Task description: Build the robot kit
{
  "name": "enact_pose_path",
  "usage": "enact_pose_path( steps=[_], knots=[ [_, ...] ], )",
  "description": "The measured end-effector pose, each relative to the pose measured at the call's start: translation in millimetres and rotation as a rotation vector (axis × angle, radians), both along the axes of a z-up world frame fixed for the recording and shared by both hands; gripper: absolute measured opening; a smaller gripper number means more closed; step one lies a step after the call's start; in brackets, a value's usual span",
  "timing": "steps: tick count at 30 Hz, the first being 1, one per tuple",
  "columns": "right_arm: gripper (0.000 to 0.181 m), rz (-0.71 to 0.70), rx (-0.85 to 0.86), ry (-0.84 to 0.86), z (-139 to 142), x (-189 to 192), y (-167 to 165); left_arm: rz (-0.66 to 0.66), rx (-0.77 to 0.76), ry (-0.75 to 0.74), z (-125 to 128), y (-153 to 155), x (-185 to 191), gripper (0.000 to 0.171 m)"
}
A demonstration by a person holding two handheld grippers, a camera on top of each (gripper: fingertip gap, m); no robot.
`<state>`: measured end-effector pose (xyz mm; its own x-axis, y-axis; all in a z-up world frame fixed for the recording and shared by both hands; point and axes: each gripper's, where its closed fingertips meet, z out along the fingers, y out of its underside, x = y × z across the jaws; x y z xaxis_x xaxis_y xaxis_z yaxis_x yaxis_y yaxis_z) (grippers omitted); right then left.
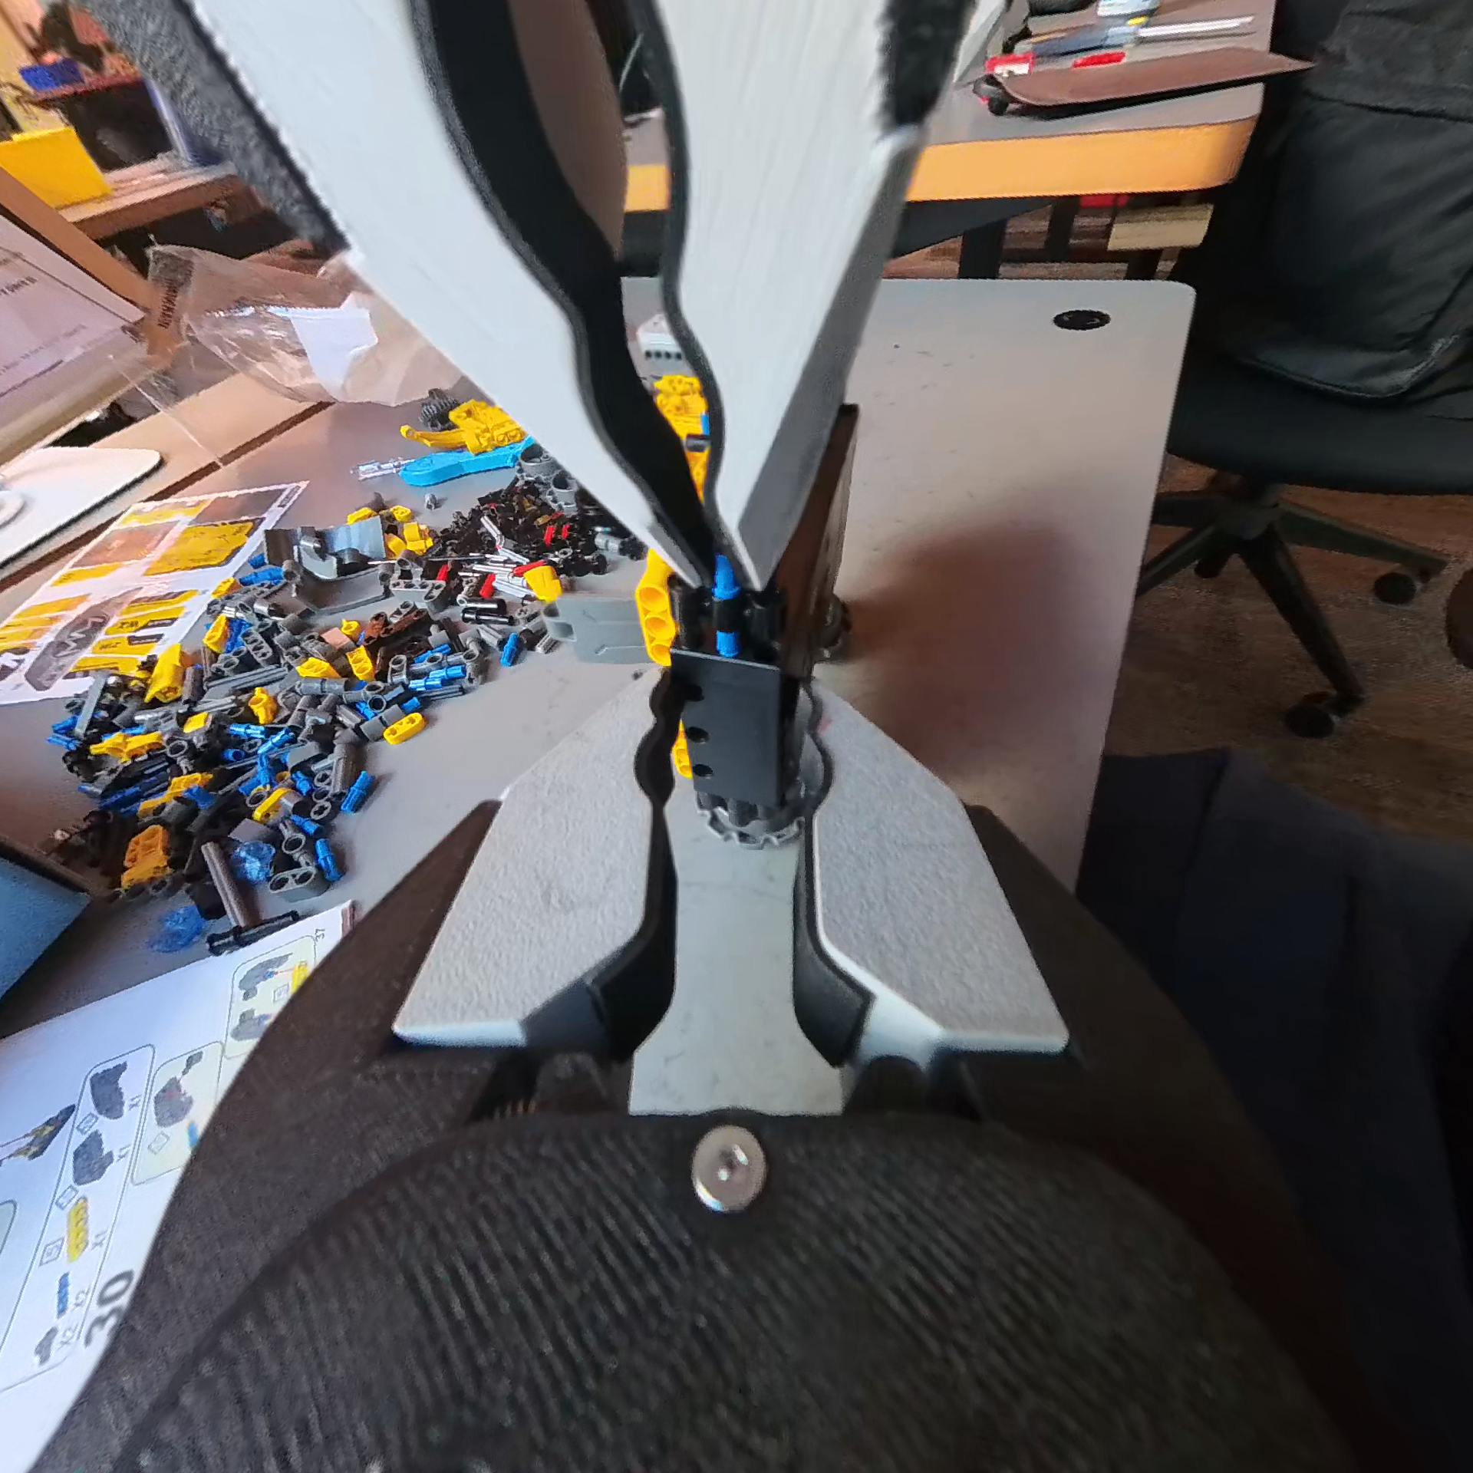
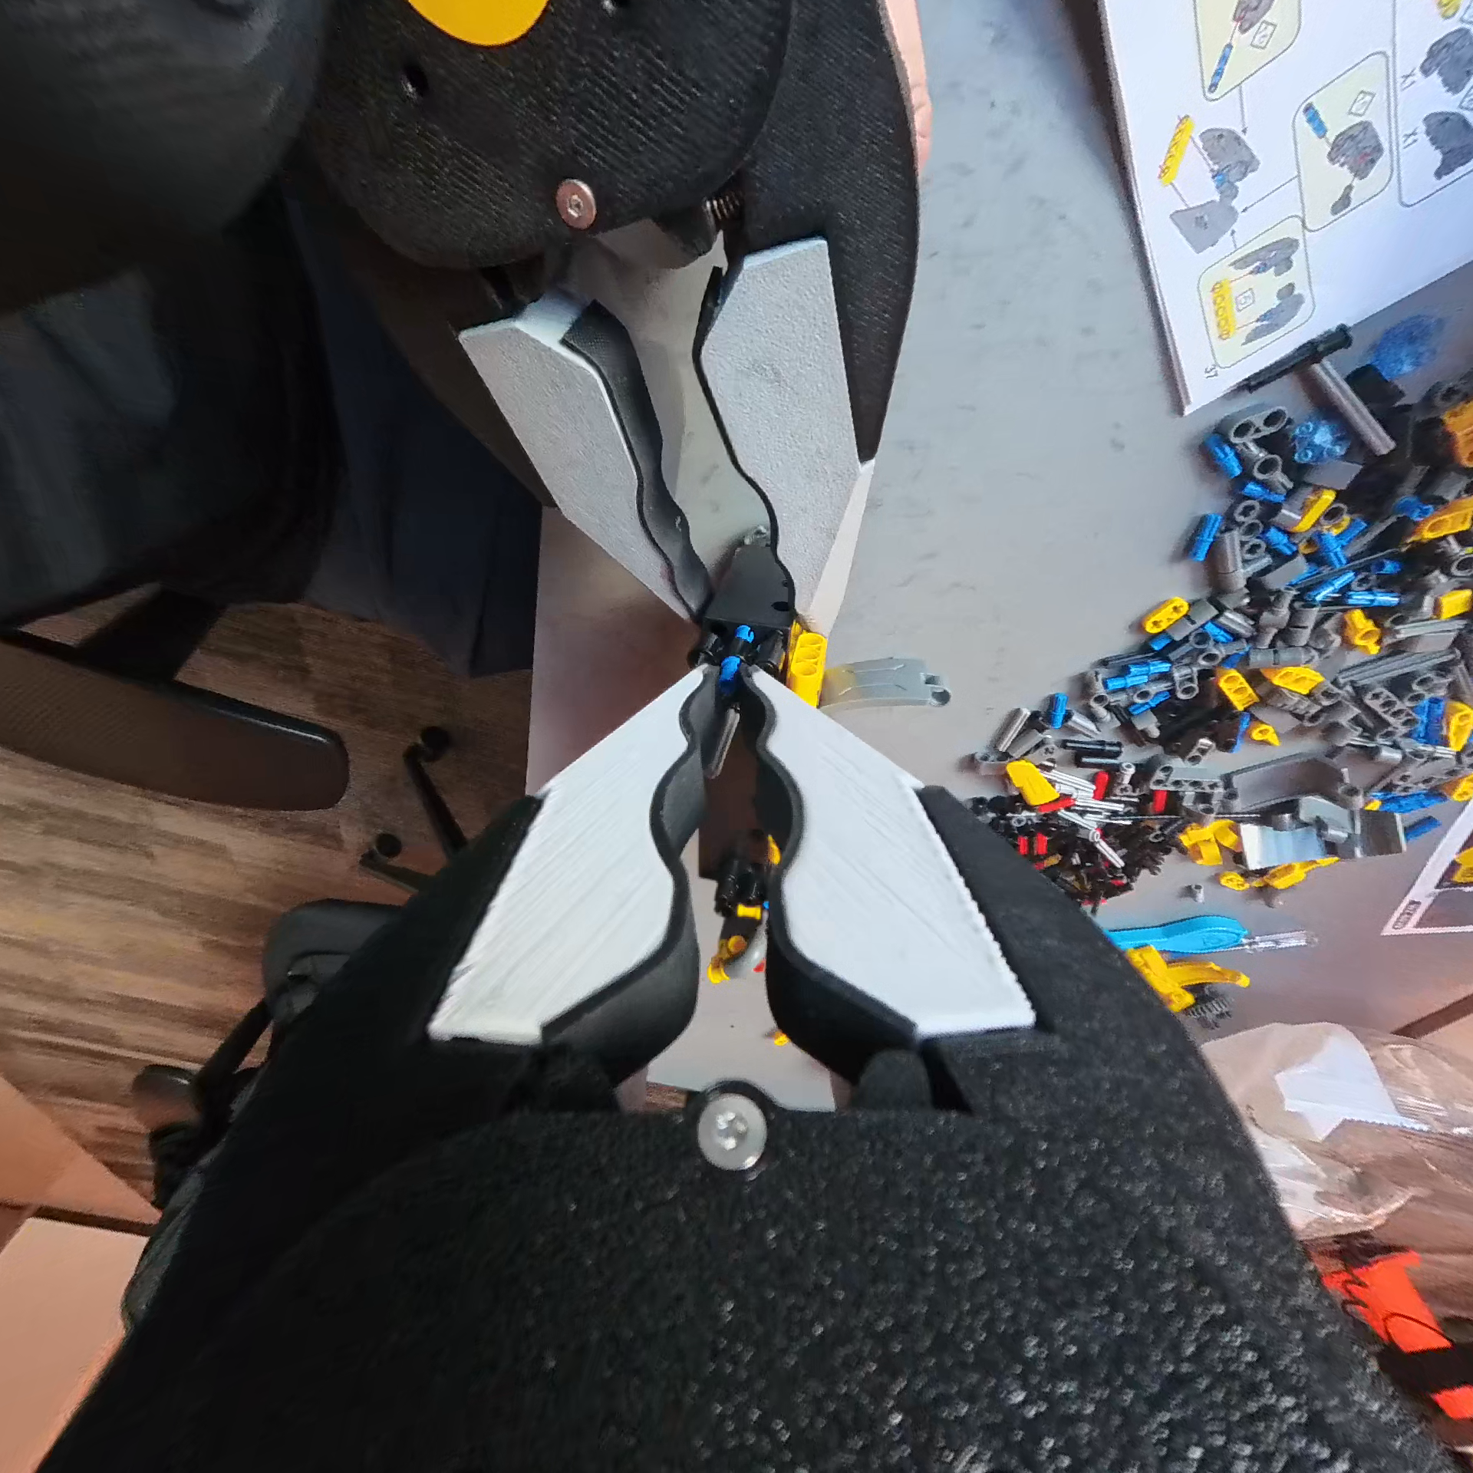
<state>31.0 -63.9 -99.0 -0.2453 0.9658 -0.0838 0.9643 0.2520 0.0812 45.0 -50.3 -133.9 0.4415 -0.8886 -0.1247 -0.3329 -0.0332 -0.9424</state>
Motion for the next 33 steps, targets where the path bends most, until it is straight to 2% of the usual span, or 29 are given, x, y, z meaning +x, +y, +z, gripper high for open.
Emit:
enact_pose_path(
  steps=[5, 10, 14, 23, 26, 30, 33],
  knots=[
    [0.005, 0.036, 0.127, 0.047, 1, -3, 5, 0.004, 0.002, -0.001, 0, 1, 0, 0.025],
    [0.015, 0.087, 0.267, 0.09, 3, 0, 11, 0.007, -0.003, -0.004, 0, 1, 0, 0.025],
    [0.024, 0.075, 0.264, 0.104, 0, -1, 11, 0.007, 0.002, -0.002, 0, 1, 0, 0.025],
    [0.021, 0.034, 0.193, 0.121, 4, -2, 7, 0.001, -0.008, -0.007, 0, 0, 0, 0.025],
    [0.025, 0.016, 0.161, 0.146, 7, -4, 5, 0.0, -0.006, -0.006, 0, 0, 1, 0.025],
    [0.033, 0.012, 0.15, 0.14, 1, -5, 2, 0.0, -0.005, -0.006, 0, 0, 0, 0.025],
    [0.029, 0.02, 0.168, 0.12, -4, -3, 2, 0.001, -0.006, -0.006, 0, 0, 0, 0.025]
  ],
)
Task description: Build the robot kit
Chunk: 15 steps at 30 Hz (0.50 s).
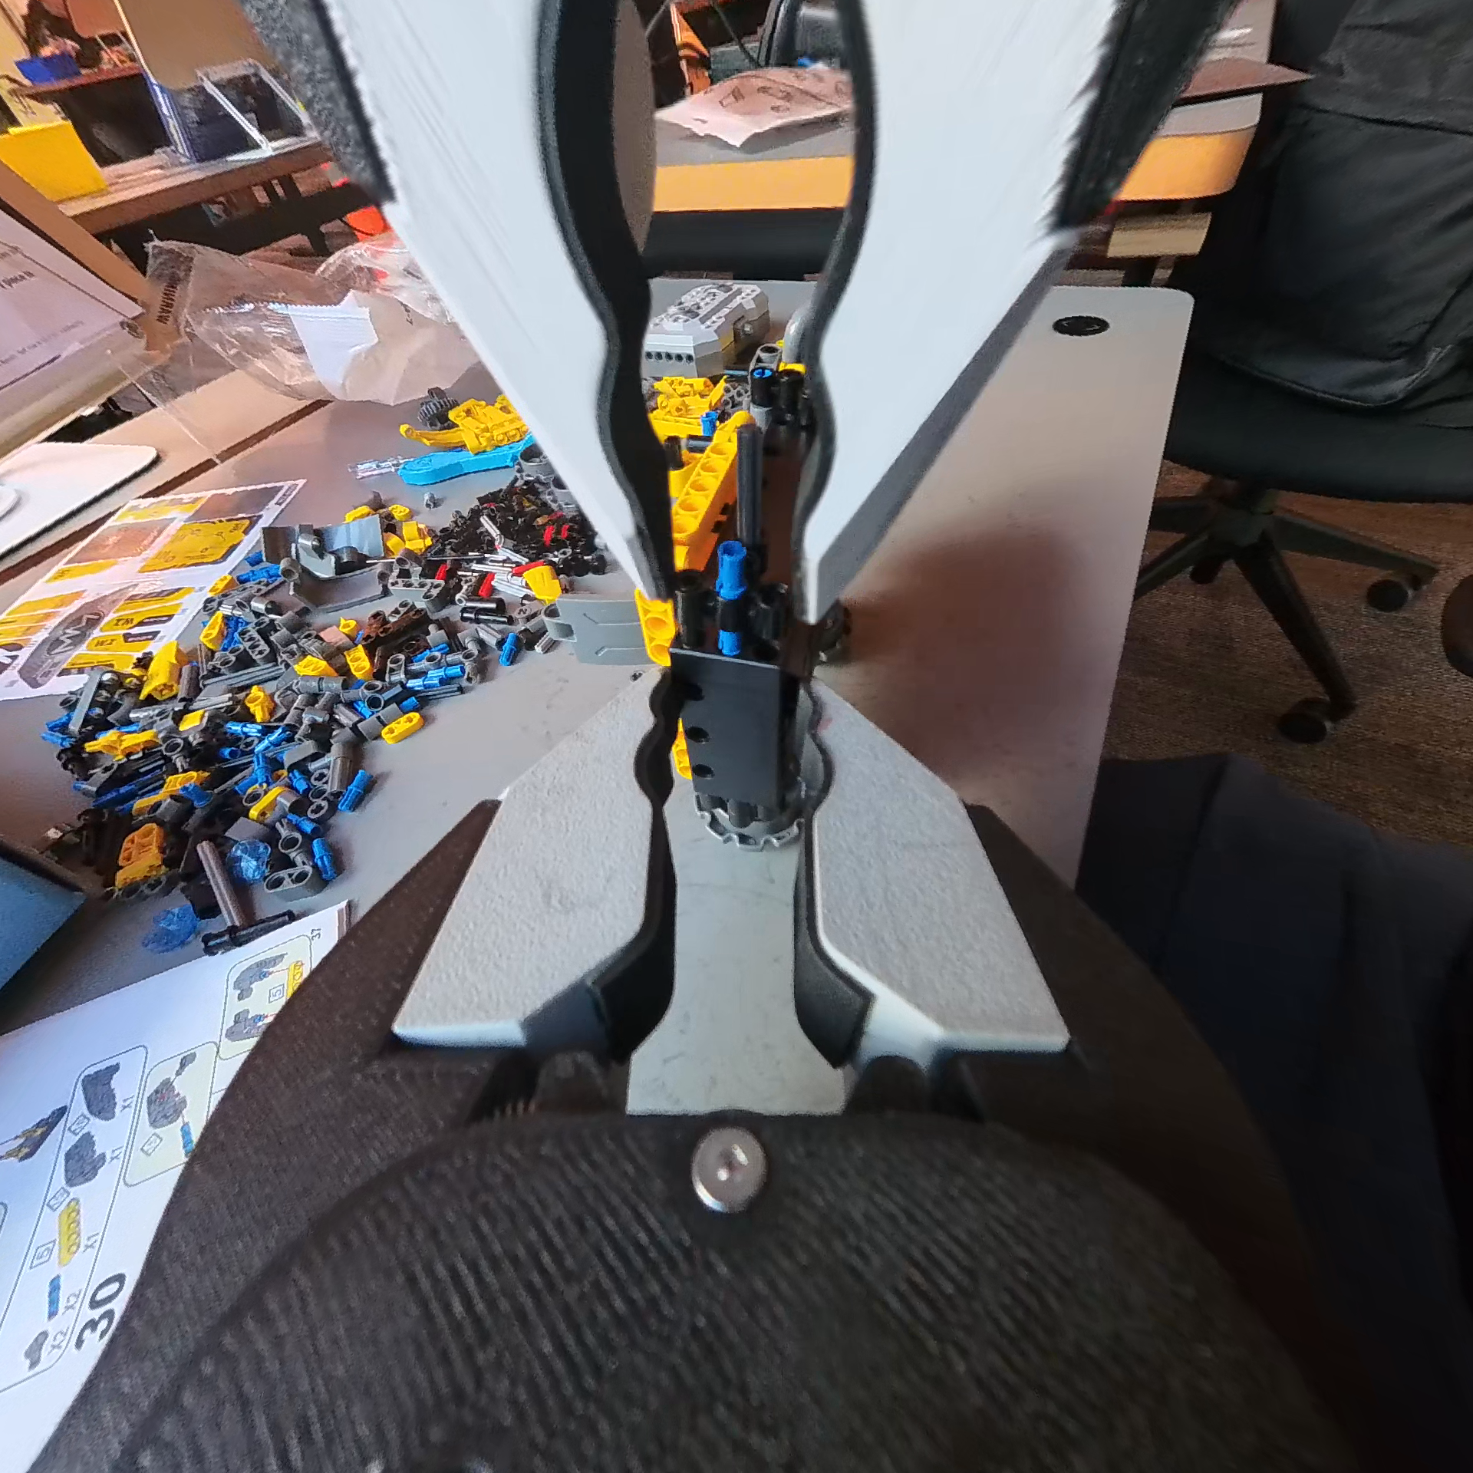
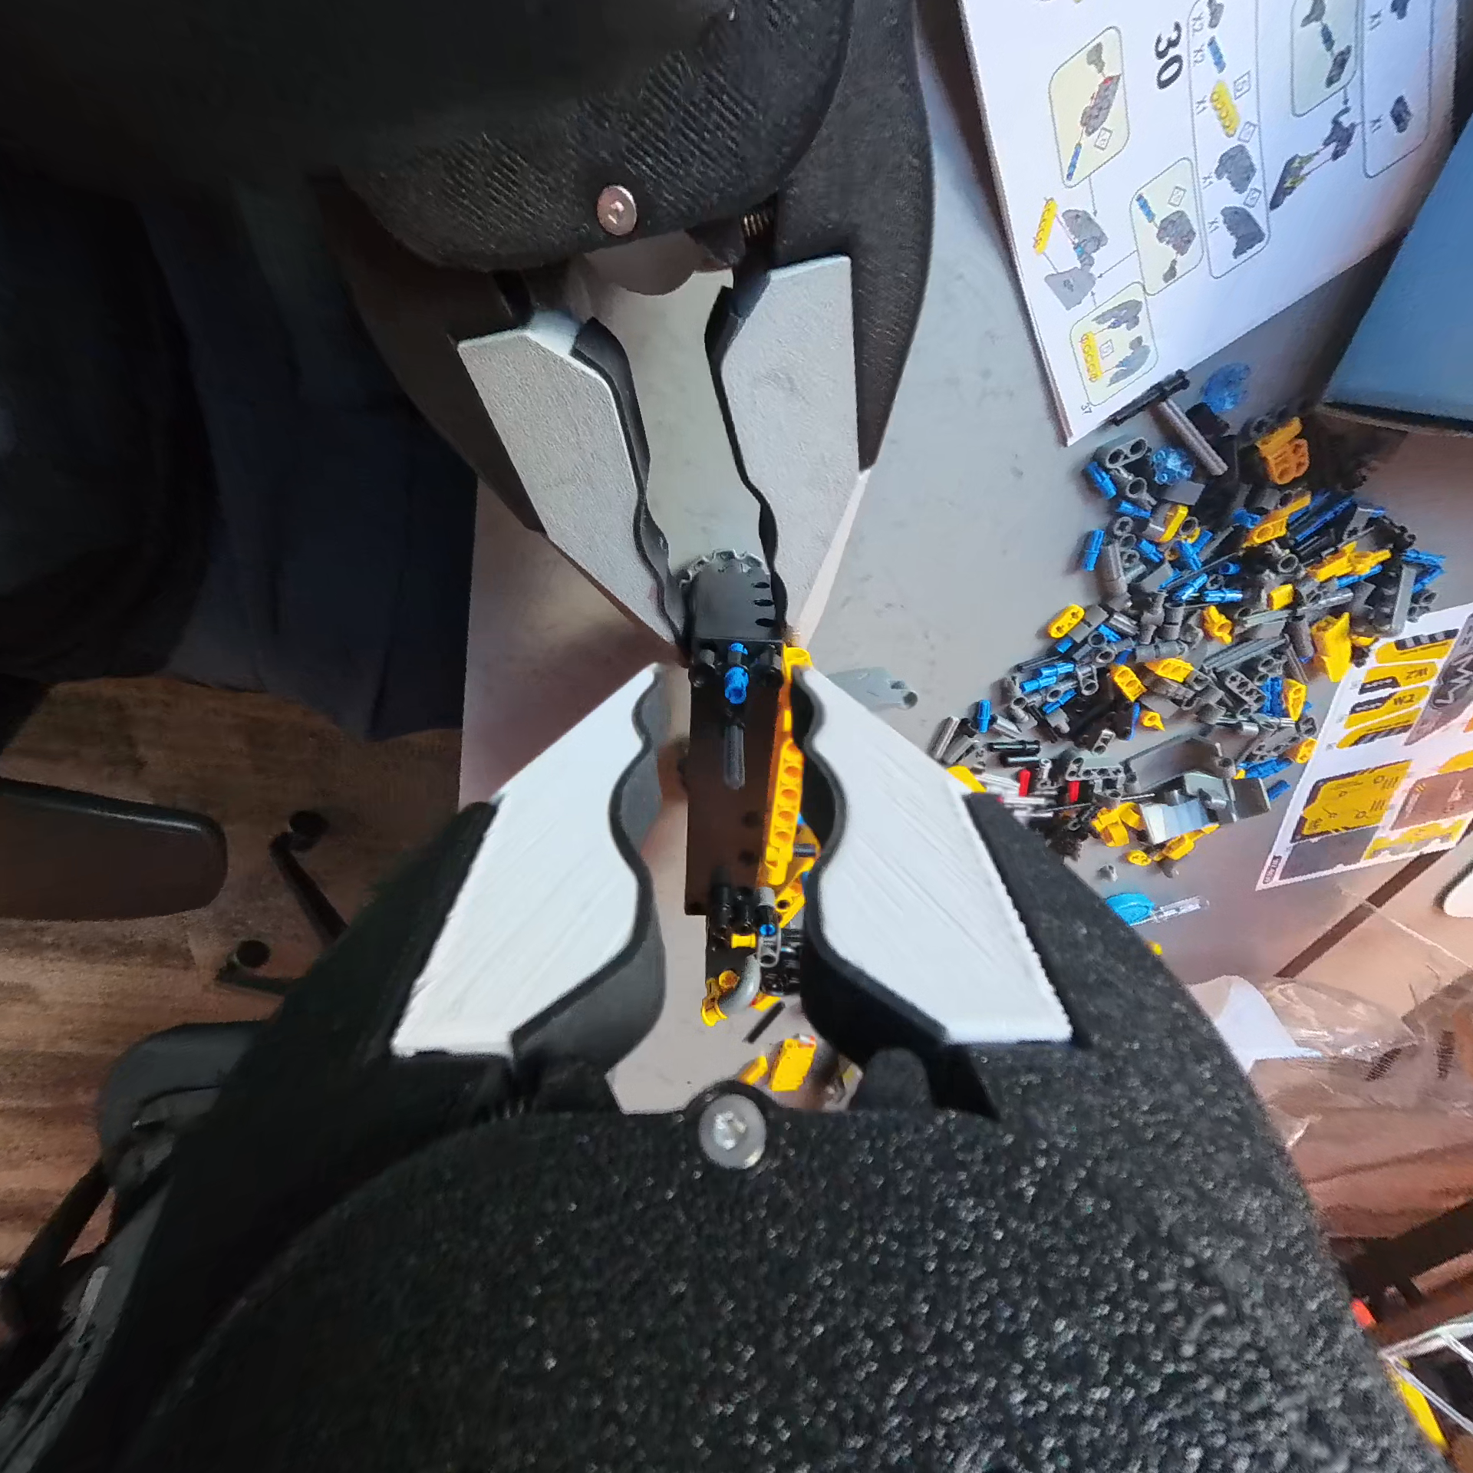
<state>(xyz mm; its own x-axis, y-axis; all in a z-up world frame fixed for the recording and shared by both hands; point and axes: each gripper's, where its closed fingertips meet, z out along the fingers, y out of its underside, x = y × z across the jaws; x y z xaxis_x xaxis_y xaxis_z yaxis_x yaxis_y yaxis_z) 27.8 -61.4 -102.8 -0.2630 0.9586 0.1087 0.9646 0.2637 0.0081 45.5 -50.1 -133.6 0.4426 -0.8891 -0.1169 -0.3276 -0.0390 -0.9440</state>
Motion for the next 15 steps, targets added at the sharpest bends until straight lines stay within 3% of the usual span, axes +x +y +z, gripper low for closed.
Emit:
enact_pose_path(
  steps=[7, 11, 15],
  knots=[
    [0.023, -0.016, 0.003, -0.001, -2.5, 0.3, 1.7, 0.012, 0.011, 0.009, -0.4, 0.3, -1.0, 0.024],
    [0.023, -0.082, -0.096, -0.01, -2.7, 1.6, 0.4, 0.008, 0.016, 0.012, -0.5, -0.2, -0.4, 0.024],
    [0.023, -0.057, -0.119, -0.056, -2.7, 2.2, 1.8, 0.005, 0.002, 0.006, -0.7, 0.4, -0.5, 0.024]
  ],
)
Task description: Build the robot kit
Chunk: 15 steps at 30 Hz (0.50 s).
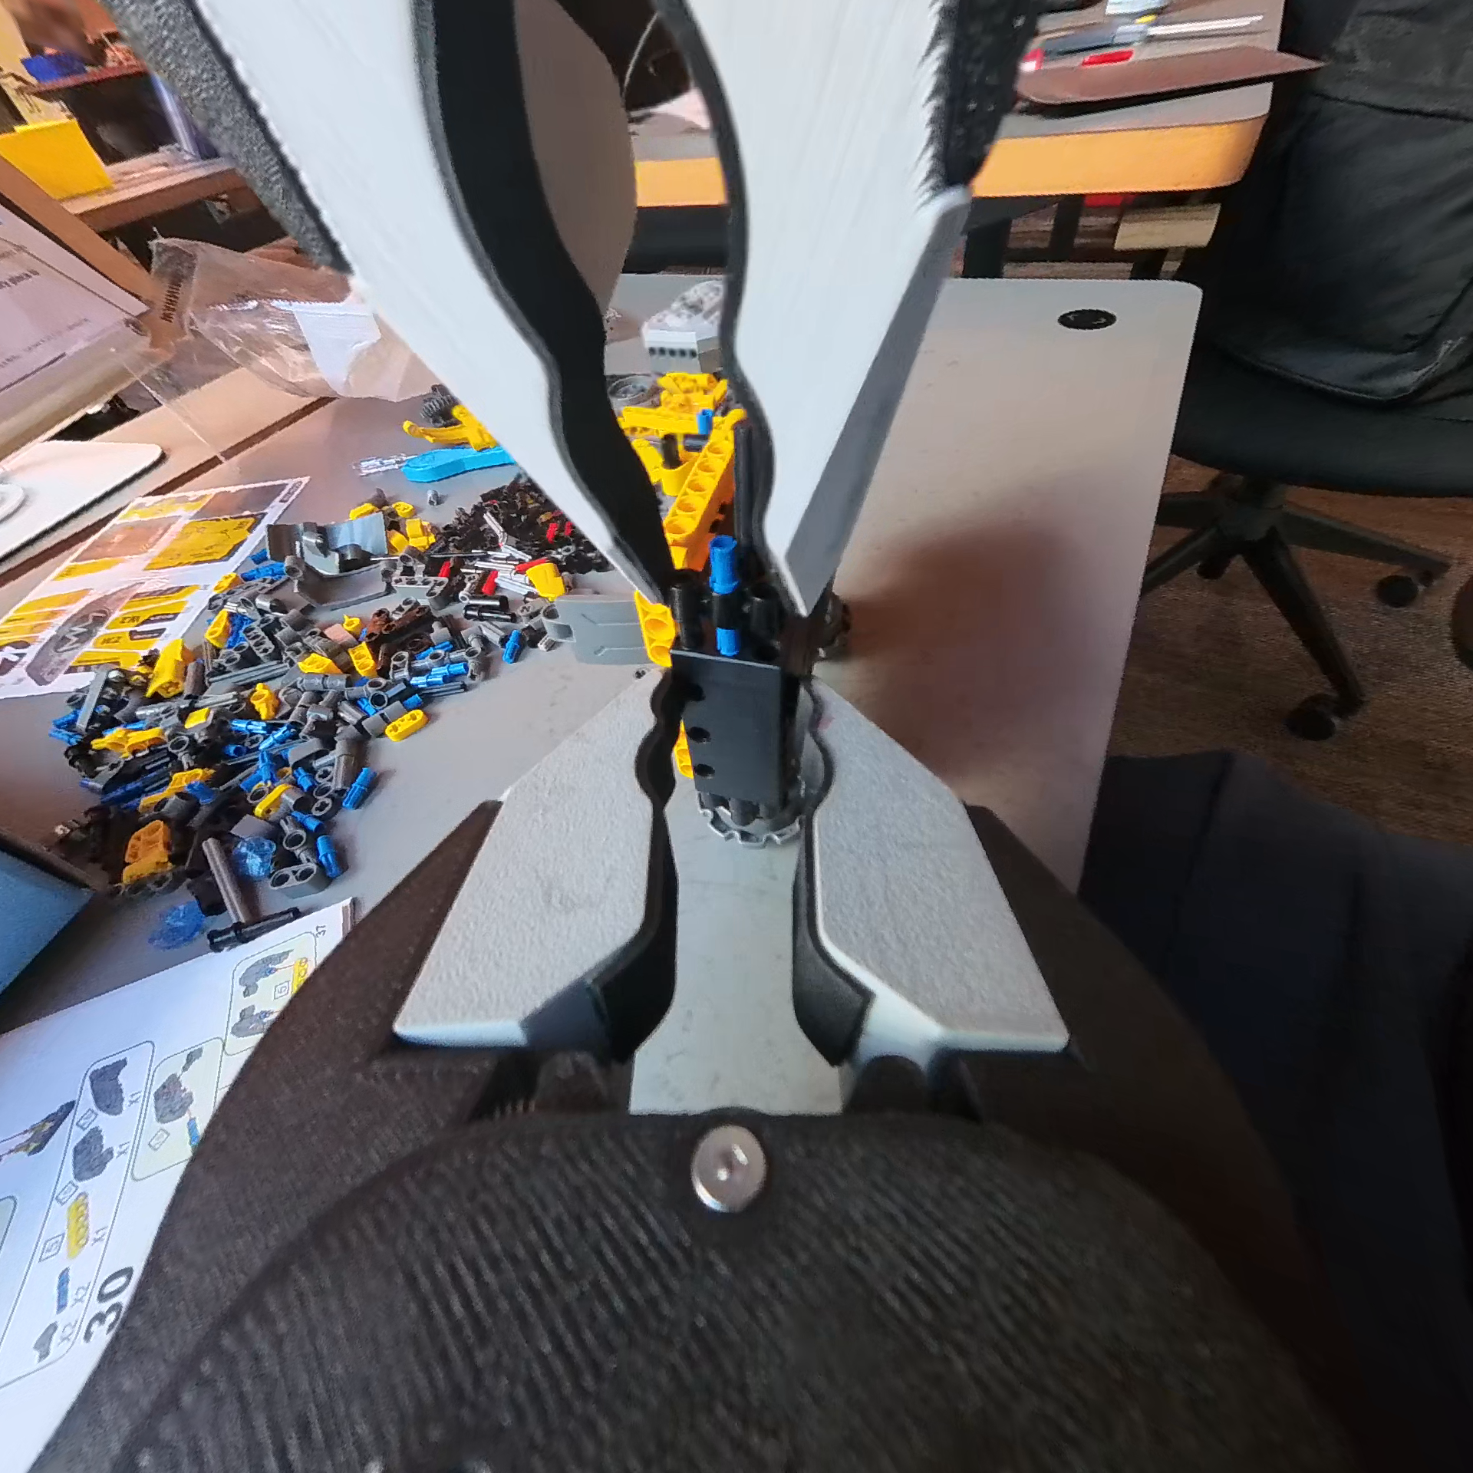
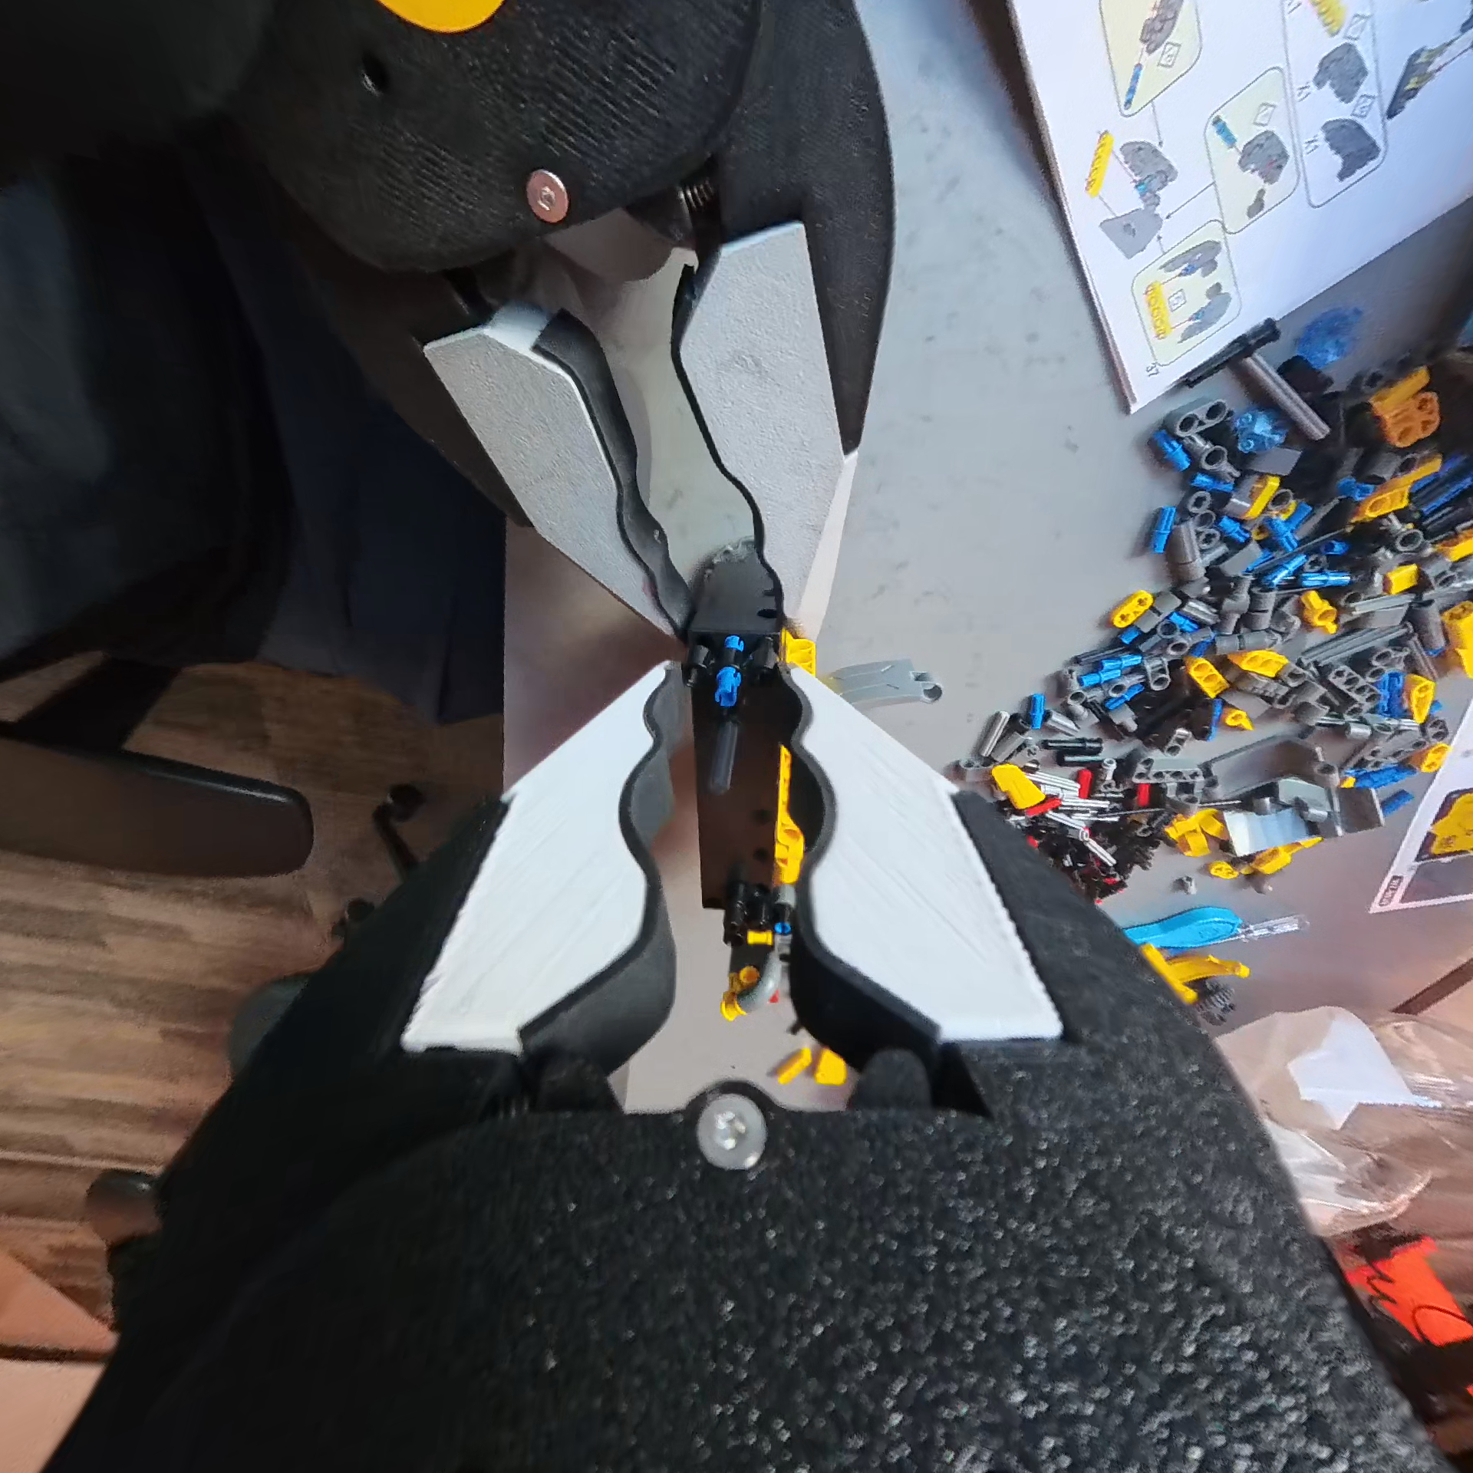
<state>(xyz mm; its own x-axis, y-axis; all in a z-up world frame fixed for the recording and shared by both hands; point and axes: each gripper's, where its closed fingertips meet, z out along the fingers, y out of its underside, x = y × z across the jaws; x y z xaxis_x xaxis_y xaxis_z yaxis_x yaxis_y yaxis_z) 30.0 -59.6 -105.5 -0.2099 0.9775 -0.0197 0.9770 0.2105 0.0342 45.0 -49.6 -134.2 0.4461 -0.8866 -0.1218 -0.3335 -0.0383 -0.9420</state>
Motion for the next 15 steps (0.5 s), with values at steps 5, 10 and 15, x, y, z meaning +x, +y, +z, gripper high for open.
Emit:
enact_pose_path(
  steps=[5, 10, 15],
  knots=[
    [0.022, -0.024, -0.042, -0.059, -1.3, 1.0, -1.6, -0.005, 0.009, 0.007, -0.4, -1.4, 0.7, 0.024],
    [0.022, -0.101, -0.13, -0.072, -4.0, 0.2, -2.3, -0.002, -0.003, 0.004, -0.6, -0.6, -0.4, 0.024],
    [0.022, -0.098, -0.086, -0.081, -6.7, 1.0, -3.7, 0.004, 0.01, 0.013, -1.0, -0.6, 0.5, 0.024]
  ],
)
